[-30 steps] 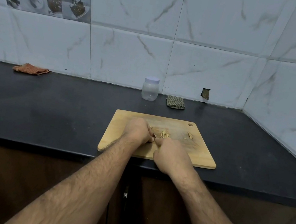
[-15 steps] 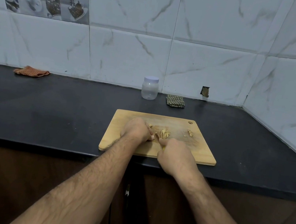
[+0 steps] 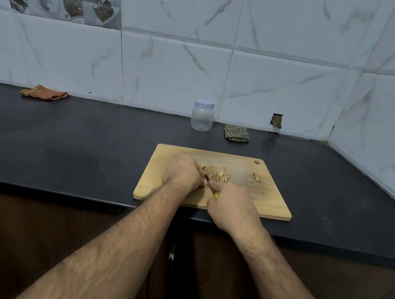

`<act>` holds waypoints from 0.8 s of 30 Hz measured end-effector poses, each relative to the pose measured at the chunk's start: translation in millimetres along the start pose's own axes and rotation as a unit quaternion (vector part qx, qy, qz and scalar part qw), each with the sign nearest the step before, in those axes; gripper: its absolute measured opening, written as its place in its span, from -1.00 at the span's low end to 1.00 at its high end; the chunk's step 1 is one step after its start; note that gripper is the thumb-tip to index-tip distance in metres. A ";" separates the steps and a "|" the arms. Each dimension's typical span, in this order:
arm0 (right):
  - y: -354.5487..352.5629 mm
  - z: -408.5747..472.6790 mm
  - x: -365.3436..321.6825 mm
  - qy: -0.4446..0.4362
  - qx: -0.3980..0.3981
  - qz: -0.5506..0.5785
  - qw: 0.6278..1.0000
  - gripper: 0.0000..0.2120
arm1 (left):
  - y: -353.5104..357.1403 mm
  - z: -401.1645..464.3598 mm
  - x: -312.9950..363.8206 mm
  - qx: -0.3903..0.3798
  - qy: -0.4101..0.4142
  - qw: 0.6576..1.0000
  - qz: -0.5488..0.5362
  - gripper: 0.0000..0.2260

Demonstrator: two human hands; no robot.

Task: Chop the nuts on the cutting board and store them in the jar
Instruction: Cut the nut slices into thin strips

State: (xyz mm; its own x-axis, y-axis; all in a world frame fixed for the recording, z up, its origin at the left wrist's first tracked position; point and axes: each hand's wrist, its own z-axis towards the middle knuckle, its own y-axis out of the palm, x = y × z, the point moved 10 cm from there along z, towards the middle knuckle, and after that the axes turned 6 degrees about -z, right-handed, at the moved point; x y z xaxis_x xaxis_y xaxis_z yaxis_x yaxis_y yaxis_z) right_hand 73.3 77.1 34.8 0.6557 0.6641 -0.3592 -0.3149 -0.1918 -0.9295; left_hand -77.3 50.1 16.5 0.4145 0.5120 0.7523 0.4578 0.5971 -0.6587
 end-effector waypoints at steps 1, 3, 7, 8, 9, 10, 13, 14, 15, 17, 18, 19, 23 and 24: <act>-0.6 0.1 0.1 -0.001 -0.002 -0.002 1.000 -0.52 | 0.3 0.1 0.4 -0.003 0.001 1.000 0.001 -0.92; -2.5 0.1 0.5 -0.002 -0.002 -0.003 1.000 -0.54 | 0.4 0.4 0.1 -0.006 -0.002 1.000 0.006 -0.93; -1.5 1.1 0.3 -0.002 -0.004 -0.009 1.000 -0.54 | 0.4 3.5 0.0 -0.010 -0.002 1.000 0.011 -0.92; -0.5 1.8 0.8 0.000 -0.007 -0.012 1.000 -0.53 | 1.1 4.3 0.3 -0.013 -0.002 1.000 0.011 -0.92; 0.5 2.8 1.5 0.004 -0.009 -0.013 1.000 -0.52 | 1.1 4.4 0.9 -0.016 -0.003 1.000 0.012 -0.92; 1.9 3.5 2.1 0.008 -0.014 -0.011 1.000 -0.50 | 1.2 4.0 2.0 -0.018 -0.004 1.000 0.013 -0.91; 4.1 6.0 0.5 0.014 -0.020 -0.019 1.000 -0.51 | 2.4 5.2 3.7 -0.024 -0.006 0.999 0.020 -0.86; 4.8 7.8 -0.6 0.014 -0.018 -0.025 0.999 -0.53 | 2.6 5.6 3.6 -0.025 -0.006 0.999 0.022 -0.86; 4.7 9.2 -1.9 0.015 -0.015 -0.032 0.999 -0.54 | 2.4 5.4 3.7 -0.022 -0.007 0.999 0.022 -0.86; 3.5 9.1 -5.1 0.011 -0.010 -0.046 0.999 -0.53 | 0.7 5.2 1.9 -0.013 -0.012 1.000 0.019 -0.87; 3.7 7.2 -6.1 0.008 -0.010 -0.052 0.999 -0.51 | -0.1 4.7 1.5 -0.009 -0.014 1.000 0.018 -0.88; 4.1 3.5 -6.1 0.004 -0.010 -0.055 0.998 -0.50 | -0.7 3.7 1.5 -0.006 -0.015 1.000 0.016 -0.88; 3.4 -12.9 2.7 0.003 -0.006 -0.037 0.999 -0.45 | -0.3 1.5 3.9 -0.013 -0.006 1.000 0.020 -0.84; 3.3 -14.8 6.4 0.005 -0.006 -0.033 0.999 -0.45 | -0.2 0.4 4.1 -0.015 -0.005 1.000 0.023 -0.85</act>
State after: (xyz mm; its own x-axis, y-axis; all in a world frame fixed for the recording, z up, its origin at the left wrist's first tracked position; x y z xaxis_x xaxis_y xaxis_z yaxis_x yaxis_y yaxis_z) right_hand 86.6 70.0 28.2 0.6823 0.6678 -0.2974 -0.2627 -0.1556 -0.9523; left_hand -76.0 52.4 19.8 0.4275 0.5442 0.7218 0.4620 0.5548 -0.6919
